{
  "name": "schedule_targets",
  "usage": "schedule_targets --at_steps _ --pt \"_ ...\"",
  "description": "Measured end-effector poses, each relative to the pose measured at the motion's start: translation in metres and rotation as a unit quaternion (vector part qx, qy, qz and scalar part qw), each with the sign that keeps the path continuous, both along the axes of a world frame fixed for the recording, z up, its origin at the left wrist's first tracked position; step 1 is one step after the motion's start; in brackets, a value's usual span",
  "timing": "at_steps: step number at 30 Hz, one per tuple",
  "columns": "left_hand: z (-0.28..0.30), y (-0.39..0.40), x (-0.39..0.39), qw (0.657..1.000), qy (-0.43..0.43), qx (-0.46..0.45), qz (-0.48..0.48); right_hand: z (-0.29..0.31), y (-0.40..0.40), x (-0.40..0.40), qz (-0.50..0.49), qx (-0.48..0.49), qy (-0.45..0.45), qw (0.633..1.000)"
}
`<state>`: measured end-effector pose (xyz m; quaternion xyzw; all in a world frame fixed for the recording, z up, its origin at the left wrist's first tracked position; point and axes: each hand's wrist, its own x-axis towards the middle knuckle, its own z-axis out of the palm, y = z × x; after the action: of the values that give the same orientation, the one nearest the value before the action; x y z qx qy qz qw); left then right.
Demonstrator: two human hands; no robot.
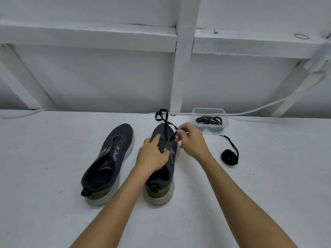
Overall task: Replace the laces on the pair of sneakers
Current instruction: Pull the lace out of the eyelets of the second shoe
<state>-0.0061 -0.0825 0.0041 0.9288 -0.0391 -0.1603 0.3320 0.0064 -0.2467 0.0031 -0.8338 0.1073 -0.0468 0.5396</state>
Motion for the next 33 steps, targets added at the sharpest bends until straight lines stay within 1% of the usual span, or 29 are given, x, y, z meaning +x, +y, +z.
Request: schedule_targets --at_steps 2,3,4,6,8,10,12,16,17,18,21,23,24,26,28,29,30,33 --pt "-0.001 0.0 0.0 1.0 0.006 0.007 0.002 0.006 -0.007 0.0 -0.107 0.131 -0.032 0.985" --pt "-0.002 -0.001 0.0 1.0 0.006 0.009 0.005 0.008 -0.01 -0.001 -0.146 0.165 -0.042 0.975" --pt "-0.001 -0.003 0.0 1.0 0.002 0.005 0.006 0.008 -0.012 -0.002 -0.169 0.169 -0.036 0.97" --pt "-0.001 -0.005 -0.001 1.0 -0.004 -0.014 0.001 0.005 -0.012 -0.007 -0.164 0.139 0.011 0.977" --pt "0.0 -0.006 -0.003 1.0 0.002 -0.024 -0.006 -0.002 -0.007 -0.013 -0.128 0.121 0.064 0.982" --pt "0.001 -0.006 -0.003 0.999 0.01 -0.03 -0.003 -0.01 0.0 -0.017 -0.081 0.091 0.085 0.989" --pt "0.001 -0.005 -0.003 0.999 0.012 -0.036 0.002 -0.018 0.008 -0.016 -0.054 0.052 0.074 0.994" --pt "-0.001 -0.004 -0.003 0.999 0.008 -0.034 0.0 -0.015 0.011 -0.012 -0.019 -0.023 0.013 0.999" --pt "-0.001 -0.004 -0.003 0.999 0.008 -0.033 -0.001 -0.012 0.009 -0.01 -0.033 -0.02 -0.008 0.999" --pt "-0.001 -0.004 -0.003 0.999 0.009 -0.034 -0.003 -0.007 0.006 -0.008 -0.07 0.004 -0.028 0.997" --pt "-0.001 -0.004 -0.003 0.999 0.015 -0.042 -0.005 0.008 -0.004 -0.004 -0.209 0.096 -0.089 0.969" --pt "-0.002 -0.003 -0.003 0.999 0.015 -0.042 -0.002 0.012 -0.005 -0.005 -0.239 0.118 -0.091 0.96" --pt "-0.002 -0.003 -0.003 0.999 0.017 -0.042 0.0 0.011 -0.002 -0.007 -0.233 0.122 -0.072 0.962" --pt "-0.002 -0.004 -0.003 0.999 0.017 -0.041 0.002 0.001 0.007 -0.011 -0.203 0.109 -0.008 0.973" --pt "-0.002 -0.004 -0.004 0.999 0.014 -0.039 0.003 -0.008 0.014 -0.017 -0.156 0.068 0.056 0.984" --pt "-0.001 -0.004 -0.004 0.999 0.013 -0.038 0.005 -0.011 0.017 -0.019 -0.125 0.052 0.074 0.988" --pt "-0.001 -0.004 -0.004 0.999 0.014 -0.039 0.006 -0.014 0.018 -0.021 -0.096 0.034 0.082 0.991" --pt "-0.002 -0.003 -0.003 0.999 0.015 -0.044 0.006 -0.014 0.018 -0.022 -0.049 -0.005 0.061 0.997"
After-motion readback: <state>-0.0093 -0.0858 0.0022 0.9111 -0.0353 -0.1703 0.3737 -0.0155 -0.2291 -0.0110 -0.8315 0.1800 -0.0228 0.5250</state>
